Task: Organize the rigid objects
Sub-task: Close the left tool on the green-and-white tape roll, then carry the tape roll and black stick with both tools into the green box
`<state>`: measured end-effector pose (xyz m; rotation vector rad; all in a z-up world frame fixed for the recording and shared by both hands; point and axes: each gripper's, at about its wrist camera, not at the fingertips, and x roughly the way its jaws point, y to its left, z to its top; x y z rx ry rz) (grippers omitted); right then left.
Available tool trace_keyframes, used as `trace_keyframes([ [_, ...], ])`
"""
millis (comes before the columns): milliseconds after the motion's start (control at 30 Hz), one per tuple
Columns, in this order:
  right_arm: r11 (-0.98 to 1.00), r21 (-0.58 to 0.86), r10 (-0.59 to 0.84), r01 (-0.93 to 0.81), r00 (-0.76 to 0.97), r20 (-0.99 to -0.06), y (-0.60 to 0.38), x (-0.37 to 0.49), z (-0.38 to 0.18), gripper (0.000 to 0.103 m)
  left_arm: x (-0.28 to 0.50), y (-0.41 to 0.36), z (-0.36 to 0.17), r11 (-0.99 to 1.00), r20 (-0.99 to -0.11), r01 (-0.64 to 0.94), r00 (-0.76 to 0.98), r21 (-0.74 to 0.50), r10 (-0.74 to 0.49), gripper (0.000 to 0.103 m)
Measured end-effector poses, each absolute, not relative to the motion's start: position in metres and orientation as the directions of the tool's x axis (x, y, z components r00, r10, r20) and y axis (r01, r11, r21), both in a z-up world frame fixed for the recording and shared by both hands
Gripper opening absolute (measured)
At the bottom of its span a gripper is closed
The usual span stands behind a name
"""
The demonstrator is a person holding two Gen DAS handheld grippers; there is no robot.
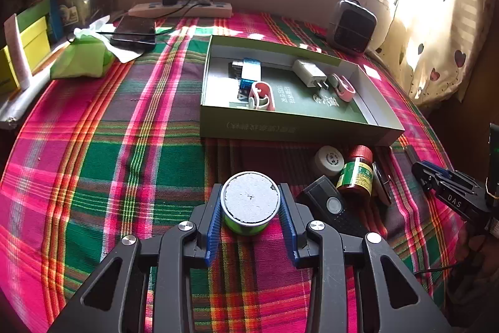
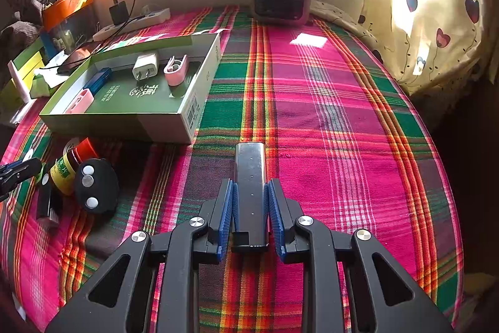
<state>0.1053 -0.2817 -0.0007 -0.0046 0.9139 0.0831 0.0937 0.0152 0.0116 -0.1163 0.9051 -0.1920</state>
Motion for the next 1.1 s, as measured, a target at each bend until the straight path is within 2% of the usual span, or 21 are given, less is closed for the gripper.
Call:
trace_keyframes([
  [1100, 0.994, 0.053, 0.098, -0.092, 0.617, -0.781, -0.282, 0.102, 0.009, 0.024, 0.098, 0.020, 0.034, 0.974, -0.741, 0.117, 0.633, -0.192, -0.223, 0.033],
])
